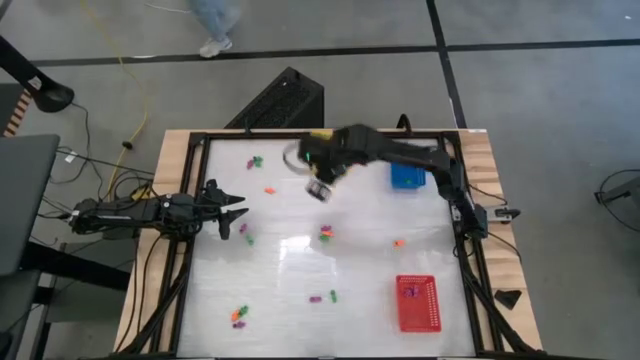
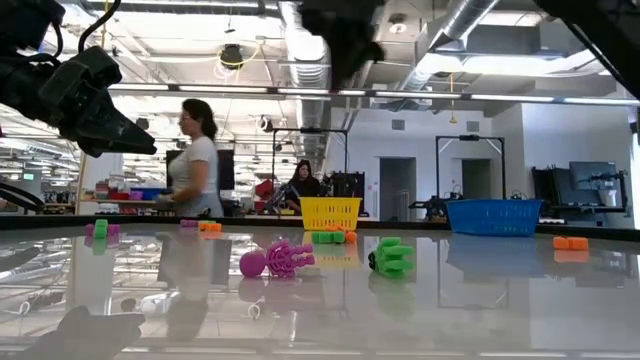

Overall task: Sort Halloween decoration
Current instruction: Put the violet skeleton toy into the red bin

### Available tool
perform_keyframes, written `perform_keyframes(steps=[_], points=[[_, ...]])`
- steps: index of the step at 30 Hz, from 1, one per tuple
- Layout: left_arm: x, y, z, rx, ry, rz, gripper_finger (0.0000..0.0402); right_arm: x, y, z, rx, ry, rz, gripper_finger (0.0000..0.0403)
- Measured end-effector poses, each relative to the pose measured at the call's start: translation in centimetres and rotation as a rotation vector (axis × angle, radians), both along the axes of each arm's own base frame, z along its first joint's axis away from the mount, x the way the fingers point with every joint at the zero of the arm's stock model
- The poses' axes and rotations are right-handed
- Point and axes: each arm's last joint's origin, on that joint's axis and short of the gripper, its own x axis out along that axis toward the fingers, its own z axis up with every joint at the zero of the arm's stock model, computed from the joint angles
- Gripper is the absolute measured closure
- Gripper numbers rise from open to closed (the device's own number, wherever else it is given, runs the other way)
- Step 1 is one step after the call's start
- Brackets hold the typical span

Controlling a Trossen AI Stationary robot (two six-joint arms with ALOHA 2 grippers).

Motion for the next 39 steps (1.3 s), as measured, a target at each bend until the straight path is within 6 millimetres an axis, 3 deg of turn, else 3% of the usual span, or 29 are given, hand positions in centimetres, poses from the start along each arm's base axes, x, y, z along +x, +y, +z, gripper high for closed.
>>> perform_keyframes(steps=[4, 8, 14, 17, 20, 24, 29, 39], points=[[0.0, 0.0, 0.0, 0.000, 0.000, 0.000, 0.0233, -1.1, 5.8, -0.4, 0.075, 0.082, 0.074, 0.0332], [0.0, 0.0, 0.0, 0.000, -0.001, -0.001, 0.0233, -4.1, 12.7, 0.0, 0.138, 0.107, 0.121, 0.0332], [0.0, 0.0, 0.0, 0.000, -0.001, -0.001, 0.0233, -10.4, 22.2, -3.5, 0.167, 0.175, -0.104, 0.0332], [0.0, 0.0, 0.0, 0.000, -0.001, -0.001, 0.0233, -14.3, 26.0, -5.6, 0.185, 0.186, -0.231, 0.0332], [0.0, 0.0, 0.0, 0.000, 0.000, -0.001, 0.0233, -16.9, 28.9, -8.2, 0.215, 0.166, -0.310, 0.0332], [0.0, 0.0, 0.0, 0.000, -0.001, 0.000, 0.0233, -19.2, 30.5, -10.2, 0.218, 0.163, -0.388, 0.0331], [0.0, 0.0, 0.0, 0.000, -0.001, -0.001, 0.0233, -19.9, 30.1, -11.3, 0.170, 0.181, -0.483, 0.0315], [0.0, 0.0, 0.0, 0.000, 0.000, -0.001, 0.0233, -19.1, 29.4, -11.4, 0.197, 0.218, -0.532, 0.0194]])
